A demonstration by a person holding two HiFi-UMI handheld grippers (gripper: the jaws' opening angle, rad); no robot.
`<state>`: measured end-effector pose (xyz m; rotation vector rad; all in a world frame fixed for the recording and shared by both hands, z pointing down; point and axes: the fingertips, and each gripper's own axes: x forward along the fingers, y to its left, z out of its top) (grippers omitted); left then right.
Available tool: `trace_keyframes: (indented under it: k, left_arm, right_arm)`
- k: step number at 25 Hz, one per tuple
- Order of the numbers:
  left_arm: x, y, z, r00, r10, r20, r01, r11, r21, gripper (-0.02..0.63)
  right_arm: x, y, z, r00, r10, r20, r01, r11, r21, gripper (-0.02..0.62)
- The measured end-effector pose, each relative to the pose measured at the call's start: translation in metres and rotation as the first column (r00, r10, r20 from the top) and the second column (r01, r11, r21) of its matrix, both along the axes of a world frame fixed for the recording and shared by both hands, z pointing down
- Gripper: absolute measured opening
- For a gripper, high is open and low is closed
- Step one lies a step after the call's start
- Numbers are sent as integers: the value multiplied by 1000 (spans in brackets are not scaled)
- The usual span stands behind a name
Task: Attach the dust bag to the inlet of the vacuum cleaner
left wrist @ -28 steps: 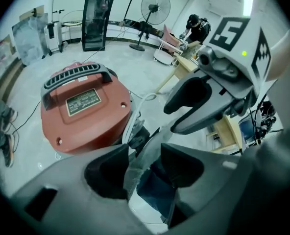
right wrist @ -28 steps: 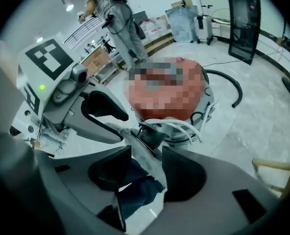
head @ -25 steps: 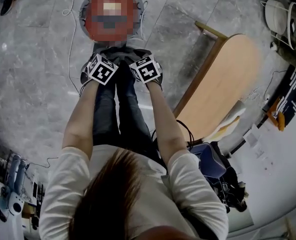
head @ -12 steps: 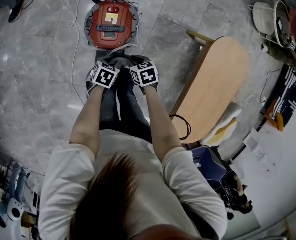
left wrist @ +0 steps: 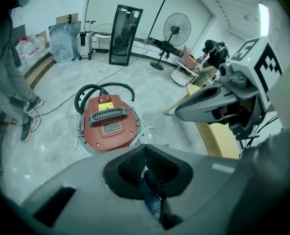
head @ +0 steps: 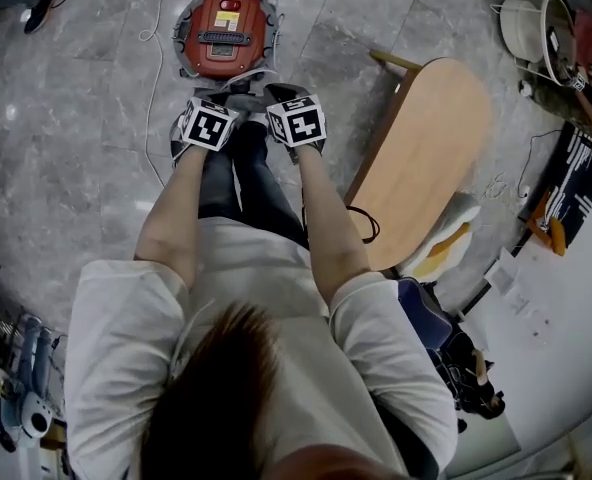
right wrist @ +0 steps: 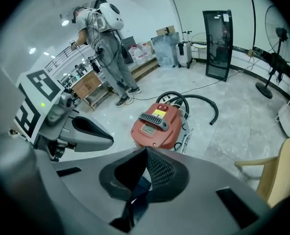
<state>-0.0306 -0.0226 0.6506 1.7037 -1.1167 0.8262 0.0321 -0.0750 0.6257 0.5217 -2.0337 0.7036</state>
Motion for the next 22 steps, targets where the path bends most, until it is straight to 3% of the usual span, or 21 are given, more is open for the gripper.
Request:
trace_keyframes:
  k: [7,12,17,22]
  left_arm:
    - [-10,-20,-57,999,-34,4,33,993,109,18]
    - [-7,-44,-119,997,-70,-15,71,966,250,17]
    - [-1,-55,-158,999,-53,-11,54,947,317,17]
    - [-5,-60,-200,996,-90,-11,87,915,394,17]
  right_arm:
    - [-2,-26,-64,997,44,66,-47,998,42,2]
    - [3,-40,-123,994,26,104,-41,988,146,2]
    - [6,-53,-174,989,16,145,-50,972,231,2]
    - [10,-52,-217,979,39,199,-95,955,281,2]
